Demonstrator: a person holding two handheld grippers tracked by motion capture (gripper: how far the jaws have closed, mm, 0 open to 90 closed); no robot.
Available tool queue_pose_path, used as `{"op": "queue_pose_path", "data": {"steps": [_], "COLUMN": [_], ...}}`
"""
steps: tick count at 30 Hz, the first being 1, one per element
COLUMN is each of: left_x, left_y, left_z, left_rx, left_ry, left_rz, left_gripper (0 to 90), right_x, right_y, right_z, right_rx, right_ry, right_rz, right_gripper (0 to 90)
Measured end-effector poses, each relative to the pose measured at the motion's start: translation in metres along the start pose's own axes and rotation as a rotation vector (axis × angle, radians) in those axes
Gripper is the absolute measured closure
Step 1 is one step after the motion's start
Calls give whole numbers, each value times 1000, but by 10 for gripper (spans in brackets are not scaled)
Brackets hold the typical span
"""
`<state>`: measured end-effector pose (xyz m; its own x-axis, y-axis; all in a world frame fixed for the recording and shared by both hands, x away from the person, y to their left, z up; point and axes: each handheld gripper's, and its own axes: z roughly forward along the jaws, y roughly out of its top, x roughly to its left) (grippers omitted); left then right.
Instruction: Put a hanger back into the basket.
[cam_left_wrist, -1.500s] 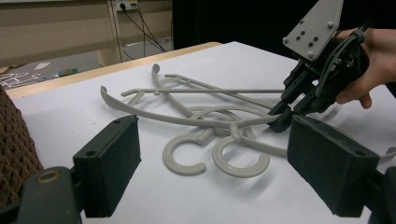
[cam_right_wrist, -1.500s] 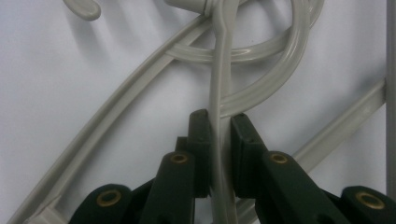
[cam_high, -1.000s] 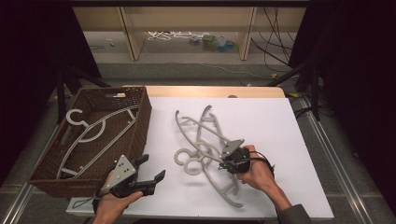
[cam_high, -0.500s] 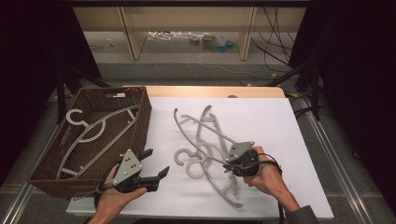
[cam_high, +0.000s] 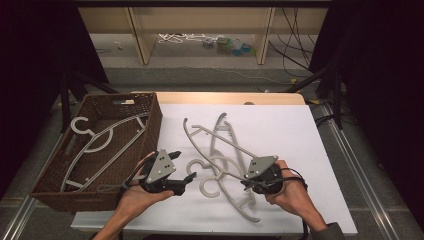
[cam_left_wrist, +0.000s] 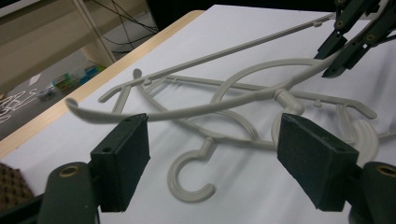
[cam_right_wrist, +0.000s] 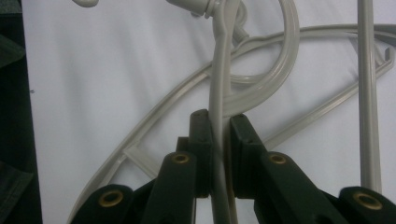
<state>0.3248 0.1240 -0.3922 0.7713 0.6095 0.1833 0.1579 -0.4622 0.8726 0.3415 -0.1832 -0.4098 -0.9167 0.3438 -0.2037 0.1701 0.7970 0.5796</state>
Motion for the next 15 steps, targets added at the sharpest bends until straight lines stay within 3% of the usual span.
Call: {"op": "queue_pose_path", "data": {"steps": [4, 5, 9, 10, 12, 15], "left_x": [2, 2, 1, 2, 1, 0], "left_y": [-1, -3, -7, -7, -7, -6], "left_z": [12, 16, 22, 22, 23, 23], "left_rx": [37, 32, 53, 57, 42, 56], "left_ry": [-19, -21, -32, -38, -43, -53], "left_rz": [44, 31, 41, 71, 68, 113], "left_gripper": [230, 228, 223, 222, 221, 219], "right_x": [3, 4, 7, 8, 10, 11], "right_y": [1, 2, 3, 4, 5, 7], "right_z": [-3, -5, -8, -8, -9, -11], "right_rx": [1, 6, 3, -1, 2, -1], "right_ry": [19, 31, 31, 32, 41, 52], "right_rz": [-10, -12, -27, -32, -33, -46], "right_gripper": [818, 819, 818, 818, 818, 818]}}
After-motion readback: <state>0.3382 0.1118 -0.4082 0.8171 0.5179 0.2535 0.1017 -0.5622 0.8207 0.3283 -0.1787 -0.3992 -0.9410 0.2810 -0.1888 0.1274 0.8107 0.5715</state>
